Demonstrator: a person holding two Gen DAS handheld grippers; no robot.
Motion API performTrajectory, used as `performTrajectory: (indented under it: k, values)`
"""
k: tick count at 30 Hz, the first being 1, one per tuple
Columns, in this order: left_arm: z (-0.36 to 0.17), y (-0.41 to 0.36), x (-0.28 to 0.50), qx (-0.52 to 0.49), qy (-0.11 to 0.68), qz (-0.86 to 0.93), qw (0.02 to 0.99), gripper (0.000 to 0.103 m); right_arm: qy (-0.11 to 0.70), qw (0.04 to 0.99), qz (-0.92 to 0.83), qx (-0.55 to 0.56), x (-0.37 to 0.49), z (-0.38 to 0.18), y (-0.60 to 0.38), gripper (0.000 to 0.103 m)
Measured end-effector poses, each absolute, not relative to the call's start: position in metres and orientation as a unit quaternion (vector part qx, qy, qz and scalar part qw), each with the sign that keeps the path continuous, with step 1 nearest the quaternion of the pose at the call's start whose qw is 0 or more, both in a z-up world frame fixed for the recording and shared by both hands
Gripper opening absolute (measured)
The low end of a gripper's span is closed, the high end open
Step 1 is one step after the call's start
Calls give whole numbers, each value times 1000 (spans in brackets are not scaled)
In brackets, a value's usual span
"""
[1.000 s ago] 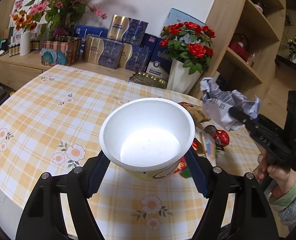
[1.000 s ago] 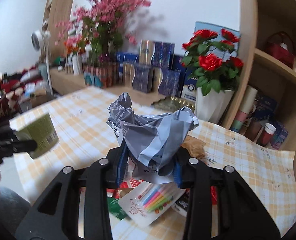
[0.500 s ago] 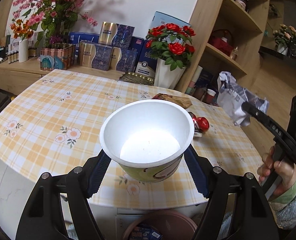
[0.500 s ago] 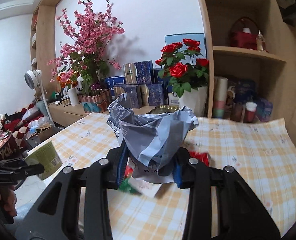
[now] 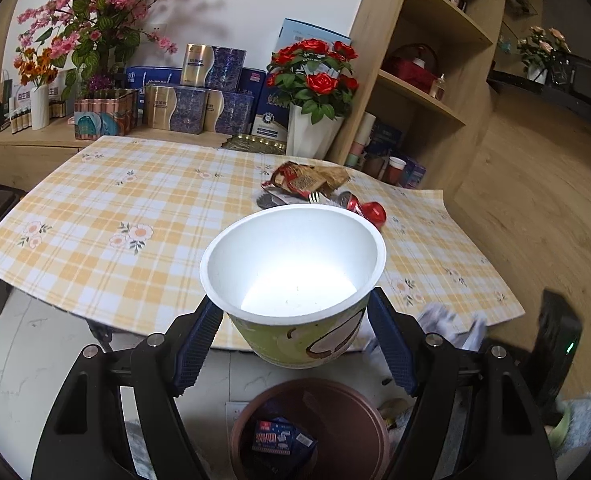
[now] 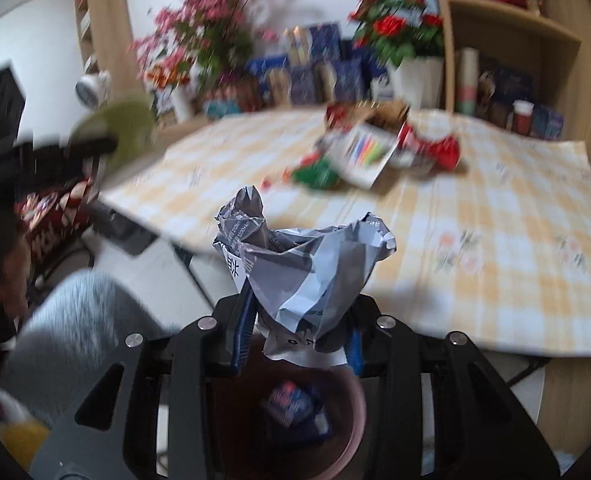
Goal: Collect trash
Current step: 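Carry the foil wrapper and paper cup over the bin and release both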
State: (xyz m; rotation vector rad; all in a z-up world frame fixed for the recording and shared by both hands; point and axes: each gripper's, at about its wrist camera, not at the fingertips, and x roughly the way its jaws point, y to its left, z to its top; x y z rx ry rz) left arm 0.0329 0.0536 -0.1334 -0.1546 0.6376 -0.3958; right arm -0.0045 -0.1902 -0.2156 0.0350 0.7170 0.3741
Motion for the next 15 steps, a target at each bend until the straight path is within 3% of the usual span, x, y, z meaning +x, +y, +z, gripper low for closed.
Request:
performTrajectory:
  k: [10, 15]
  values:
    - [-152, 47, 15, -62, 335, -198, 919, 72, 455, 870, 190, 19, -3, -282, -171, 40]
    - [-159, 41, 17, -56, 344, -205, 914, 70, 486, 851, 197, 20, 3, -297, -167, 46]
